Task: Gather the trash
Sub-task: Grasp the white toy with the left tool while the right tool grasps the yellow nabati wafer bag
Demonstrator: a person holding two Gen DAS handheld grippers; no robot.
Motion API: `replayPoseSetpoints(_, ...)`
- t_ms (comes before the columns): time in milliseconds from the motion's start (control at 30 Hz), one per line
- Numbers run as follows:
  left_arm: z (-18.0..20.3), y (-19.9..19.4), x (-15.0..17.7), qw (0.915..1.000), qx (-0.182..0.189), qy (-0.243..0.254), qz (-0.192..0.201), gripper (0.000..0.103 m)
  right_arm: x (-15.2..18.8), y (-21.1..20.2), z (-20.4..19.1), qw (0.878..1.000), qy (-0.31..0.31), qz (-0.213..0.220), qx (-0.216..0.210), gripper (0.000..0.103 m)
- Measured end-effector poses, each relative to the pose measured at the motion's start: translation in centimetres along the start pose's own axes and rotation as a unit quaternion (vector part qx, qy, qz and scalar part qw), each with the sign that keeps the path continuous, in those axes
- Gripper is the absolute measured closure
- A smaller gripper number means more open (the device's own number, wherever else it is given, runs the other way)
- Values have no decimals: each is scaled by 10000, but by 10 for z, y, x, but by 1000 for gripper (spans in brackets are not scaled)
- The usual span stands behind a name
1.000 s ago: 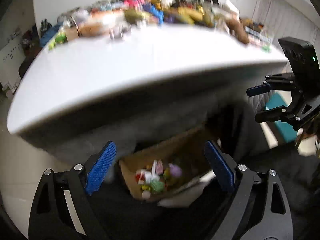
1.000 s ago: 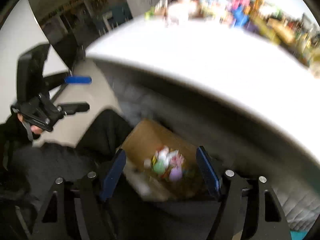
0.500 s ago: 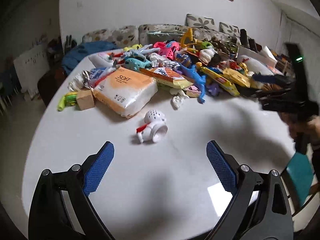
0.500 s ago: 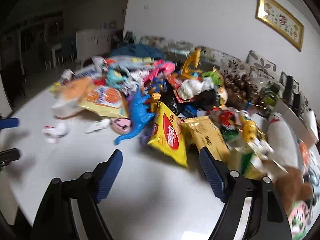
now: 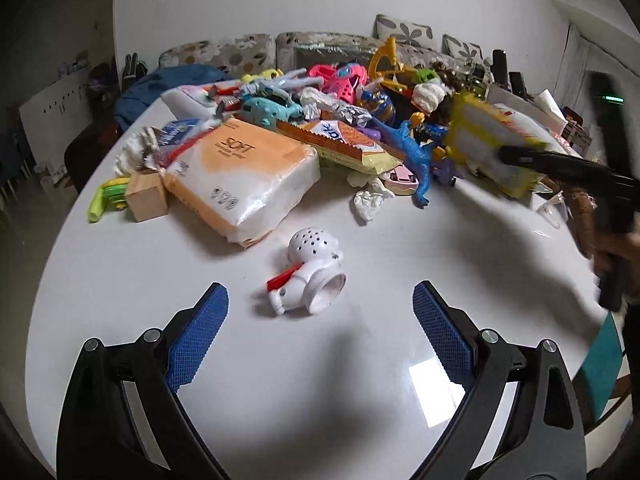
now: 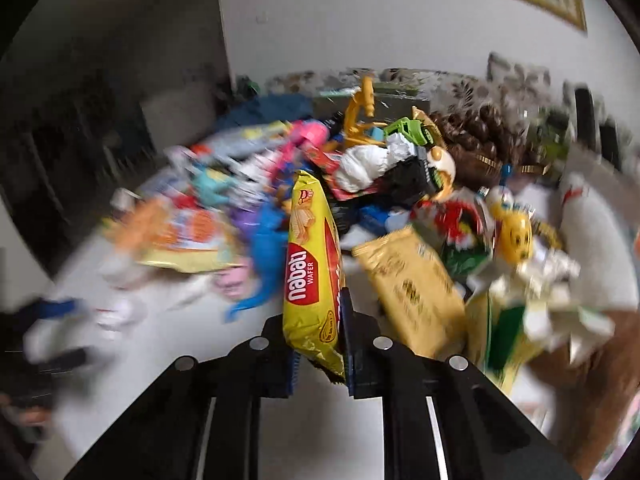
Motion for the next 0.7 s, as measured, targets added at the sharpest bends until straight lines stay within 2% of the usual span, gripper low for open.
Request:
replayPoseSetpoints(33,-2,7,-3,10000,6,-45,-74,12,7,-14,2,9997,134,16,-180,87)
replayPoseSetpoints(167,-12,30,-9,9986,22,-369,-378,12,25,-44,1,9991,187,176,-329,86)
replayPoseSetpoints(233,-19,41,-10,9970,-77,-561,-529,12,35,-54,0,9984,287,167,-456,86)
replayPoseSetpoints(267,-22,42,-12,9968,-274,-536,-531,15,39,-57,0,9980,337,150,-513,86)
replayPoseSetpoints(333,-23,44,-14,9961,-519,-425,-574,39,43,-61,-2,9980,327,155,-524,86)
replayPoseSetpoints(367,-22,43,-14,9956,-633,-325,-610,46,46,-62,-3,9983,283,168,-490,86)
replayPoseSetpoints(400,-21,40,-14,9961,-540,-348,-605,55,50,-64,-5,9985,250,176,-452,86)
replayPoseSetpoints(467,-17,29,-9,9968,-322,-494,-540,56,57,-68,-10,9983,236,148,-506,86)
replayPoseSetpoints(567,-4,-1,-2,9984,-365,-374,-197,56,63,-78,-19,9976,234,156,-631,86)
replayPoseSetpoints(700,21,-44,5,9997,-80,-197,150,56,71,-100,-35,9959,131,197,-874,86)
Point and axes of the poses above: each gripper's, at about its wrist camera, not at the fingertips, and y roughly the way its jaws point, z to its right, x to its underside, the point moved 5 cm from there along y, roughly the way its jaws point, and after that the axes turned 15 degrees about x, right-handed, at the moved point
